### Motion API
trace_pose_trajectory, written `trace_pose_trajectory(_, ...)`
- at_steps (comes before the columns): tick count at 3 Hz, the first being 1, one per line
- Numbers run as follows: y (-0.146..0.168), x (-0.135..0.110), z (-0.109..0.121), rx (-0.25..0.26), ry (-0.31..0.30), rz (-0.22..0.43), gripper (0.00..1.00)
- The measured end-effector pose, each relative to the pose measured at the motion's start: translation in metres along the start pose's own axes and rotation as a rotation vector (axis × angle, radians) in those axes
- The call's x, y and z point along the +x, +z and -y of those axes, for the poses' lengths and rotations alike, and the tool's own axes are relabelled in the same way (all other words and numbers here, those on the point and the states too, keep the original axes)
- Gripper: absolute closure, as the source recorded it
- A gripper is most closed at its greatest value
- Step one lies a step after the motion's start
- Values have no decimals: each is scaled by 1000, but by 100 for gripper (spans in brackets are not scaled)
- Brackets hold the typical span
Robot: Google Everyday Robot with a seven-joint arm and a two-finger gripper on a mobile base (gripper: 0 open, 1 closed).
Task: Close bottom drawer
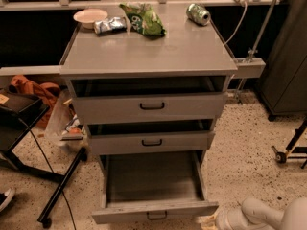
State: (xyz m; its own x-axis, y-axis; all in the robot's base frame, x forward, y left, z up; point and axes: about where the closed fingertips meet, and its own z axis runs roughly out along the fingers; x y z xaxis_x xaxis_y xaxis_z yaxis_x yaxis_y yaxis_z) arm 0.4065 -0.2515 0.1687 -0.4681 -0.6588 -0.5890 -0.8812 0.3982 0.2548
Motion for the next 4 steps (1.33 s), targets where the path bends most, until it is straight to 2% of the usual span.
trace_pose_trajectory(1, 23, -13, 17, -41, -119, 32, 86)
trace_pose_trajectory(2, 37, -35, 28, -47, -235, 69, 62)
trace_pose_trajectory(4, 48, -96, 70, 60, -368, 129, 16)
